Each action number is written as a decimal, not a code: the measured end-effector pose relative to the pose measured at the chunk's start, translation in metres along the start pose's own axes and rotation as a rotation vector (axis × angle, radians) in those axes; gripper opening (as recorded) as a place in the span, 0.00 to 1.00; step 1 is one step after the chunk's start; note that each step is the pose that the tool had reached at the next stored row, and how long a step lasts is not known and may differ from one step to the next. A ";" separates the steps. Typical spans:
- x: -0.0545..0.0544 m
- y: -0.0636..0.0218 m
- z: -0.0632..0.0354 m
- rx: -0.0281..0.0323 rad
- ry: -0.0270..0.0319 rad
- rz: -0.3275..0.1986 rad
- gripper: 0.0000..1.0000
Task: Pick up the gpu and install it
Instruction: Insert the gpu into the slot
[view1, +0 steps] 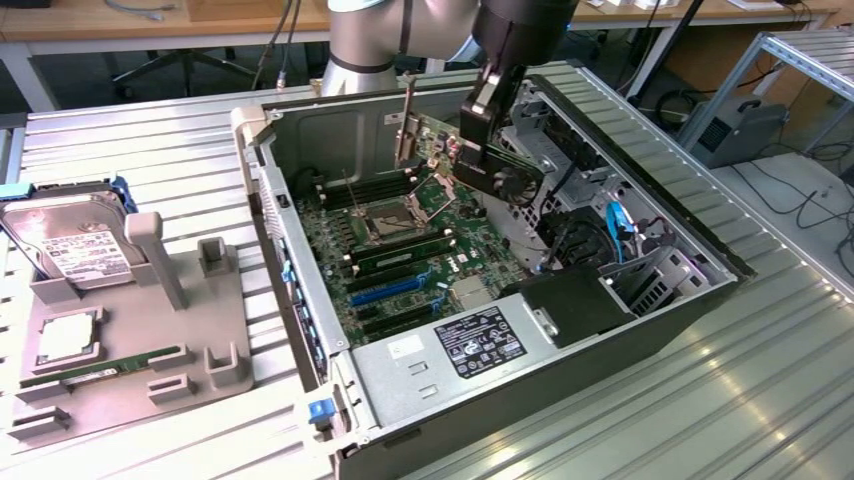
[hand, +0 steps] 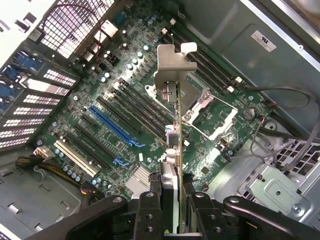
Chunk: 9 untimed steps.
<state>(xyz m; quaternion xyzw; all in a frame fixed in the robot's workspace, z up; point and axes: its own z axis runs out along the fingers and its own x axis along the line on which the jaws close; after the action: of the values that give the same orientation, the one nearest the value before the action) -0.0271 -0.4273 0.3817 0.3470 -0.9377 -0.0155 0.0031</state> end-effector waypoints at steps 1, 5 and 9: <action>0.000 0.0000 0.0000 0.0000 0.0000 -0.001 0.27; 0.000 0.0000 0.0000 0.0000 0.0002 -0.007 0.27; 0.000 0.0000 0.0000 -0.0001 0.0004 -0.012 0.27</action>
<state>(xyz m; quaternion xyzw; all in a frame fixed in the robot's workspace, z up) -0.0271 -0.4273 0.3817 0.3527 -0.9356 -0.0155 0.0032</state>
